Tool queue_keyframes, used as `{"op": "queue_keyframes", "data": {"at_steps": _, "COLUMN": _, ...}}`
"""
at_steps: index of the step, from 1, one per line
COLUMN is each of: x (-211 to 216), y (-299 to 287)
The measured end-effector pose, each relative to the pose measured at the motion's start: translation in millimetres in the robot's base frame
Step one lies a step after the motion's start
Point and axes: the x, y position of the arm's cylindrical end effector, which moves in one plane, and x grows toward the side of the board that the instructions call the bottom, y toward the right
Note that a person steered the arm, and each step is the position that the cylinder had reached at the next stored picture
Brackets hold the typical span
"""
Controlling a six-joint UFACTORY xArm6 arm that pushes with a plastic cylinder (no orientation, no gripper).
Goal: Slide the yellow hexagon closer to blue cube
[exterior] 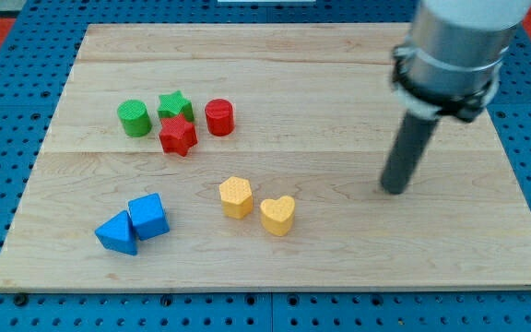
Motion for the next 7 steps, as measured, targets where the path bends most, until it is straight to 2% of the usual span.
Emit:
{"op": "queue_keyframes", "data": {"at_steps": 1, "x": 10.9, "y": -54.6}}
{"op": "queue_keyframes", "data": {"at_steps": 2, "x": 51.1, "y": -59.8}}
{"op": "queue_keyframes", "data": {"at_steps": 3, "x": 33.5, "y": -102.2}}
{"op": "queue_keyframes", "data": {"at_steps": 4, "x": 28.6, "y": -78.6}}
{"op": "queue_keyframes", "data": {"at_steps": 5, "x": -1.9, "y": -93.0}}
{"op": "queue_keyframes", "data": {"at_steps": 6, "x": -9.6, "y": -138.1}}
{"op": "queue_keyframes", "data": {"at_steps": 7, "x": 2.2, "y": -207.3}}
